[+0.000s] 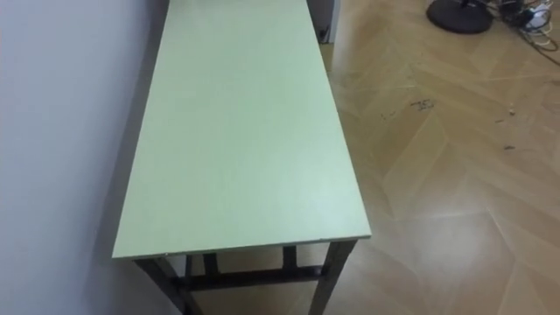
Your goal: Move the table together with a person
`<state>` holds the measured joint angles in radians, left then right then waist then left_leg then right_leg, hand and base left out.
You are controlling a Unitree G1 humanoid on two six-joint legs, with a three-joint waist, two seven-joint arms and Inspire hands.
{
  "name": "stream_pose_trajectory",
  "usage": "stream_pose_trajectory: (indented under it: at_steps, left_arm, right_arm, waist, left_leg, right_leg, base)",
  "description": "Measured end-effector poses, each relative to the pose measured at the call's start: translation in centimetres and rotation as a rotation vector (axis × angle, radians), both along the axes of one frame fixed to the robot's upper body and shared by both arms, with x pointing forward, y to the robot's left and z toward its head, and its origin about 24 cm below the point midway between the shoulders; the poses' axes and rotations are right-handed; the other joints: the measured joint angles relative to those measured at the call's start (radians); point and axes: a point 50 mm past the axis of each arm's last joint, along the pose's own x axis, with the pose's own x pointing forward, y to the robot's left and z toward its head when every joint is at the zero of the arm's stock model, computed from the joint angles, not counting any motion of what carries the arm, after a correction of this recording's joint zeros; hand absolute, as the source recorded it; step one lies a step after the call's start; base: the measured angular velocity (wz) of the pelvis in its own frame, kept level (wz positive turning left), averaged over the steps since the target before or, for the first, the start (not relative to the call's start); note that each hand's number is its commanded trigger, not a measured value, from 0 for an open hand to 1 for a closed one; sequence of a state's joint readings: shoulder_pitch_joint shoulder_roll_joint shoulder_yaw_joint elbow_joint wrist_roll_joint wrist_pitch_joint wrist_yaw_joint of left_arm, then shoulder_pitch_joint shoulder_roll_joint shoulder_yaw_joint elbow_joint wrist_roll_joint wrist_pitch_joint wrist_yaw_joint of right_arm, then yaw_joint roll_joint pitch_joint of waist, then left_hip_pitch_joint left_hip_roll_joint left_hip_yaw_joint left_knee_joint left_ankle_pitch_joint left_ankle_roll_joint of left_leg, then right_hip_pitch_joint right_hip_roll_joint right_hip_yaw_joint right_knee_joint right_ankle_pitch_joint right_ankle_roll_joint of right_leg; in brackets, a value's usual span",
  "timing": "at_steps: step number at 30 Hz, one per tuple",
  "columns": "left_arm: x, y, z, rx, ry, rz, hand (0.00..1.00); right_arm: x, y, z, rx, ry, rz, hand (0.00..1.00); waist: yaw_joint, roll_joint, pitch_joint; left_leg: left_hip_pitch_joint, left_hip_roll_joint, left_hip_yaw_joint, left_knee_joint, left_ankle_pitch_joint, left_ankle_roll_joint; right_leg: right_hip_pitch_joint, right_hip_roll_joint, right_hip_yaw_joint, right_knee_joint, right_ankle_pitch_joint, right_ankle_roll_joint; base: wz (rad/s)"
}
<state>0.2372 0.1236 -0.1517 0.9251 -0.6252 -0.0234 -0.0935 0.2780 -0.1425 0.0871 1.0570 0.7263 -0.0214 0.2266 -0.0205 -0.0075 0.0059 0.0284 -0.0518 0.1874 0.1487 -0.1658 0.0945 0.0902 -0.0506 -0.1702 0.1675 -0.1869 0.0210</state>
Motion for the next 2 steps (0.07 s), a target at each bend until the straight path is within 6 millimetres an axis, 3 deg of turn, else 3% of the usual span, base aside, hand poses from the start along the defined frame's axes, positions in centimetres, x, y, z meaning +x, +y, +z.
stream_pose_trajectory:
  at_steps: [2]
  left_arm:
    - [-0.75,0.18,-0.29,0.023,0.038,-0.017,0.0]
  right_arm:
    - [-0.24,0.01,-0.1,-0.016,0.019,-0.002,0.0]
  waist:
    - [-0.002,-0.001,0.0006]
  left_leg:
    - [0.003,0.004,0.001,-0.005,-0.003,-0.005]
  right_leg:
    - [0.0,0.005,0.001,0.0,0.0,0.0]
  base:
    - [-0.15]
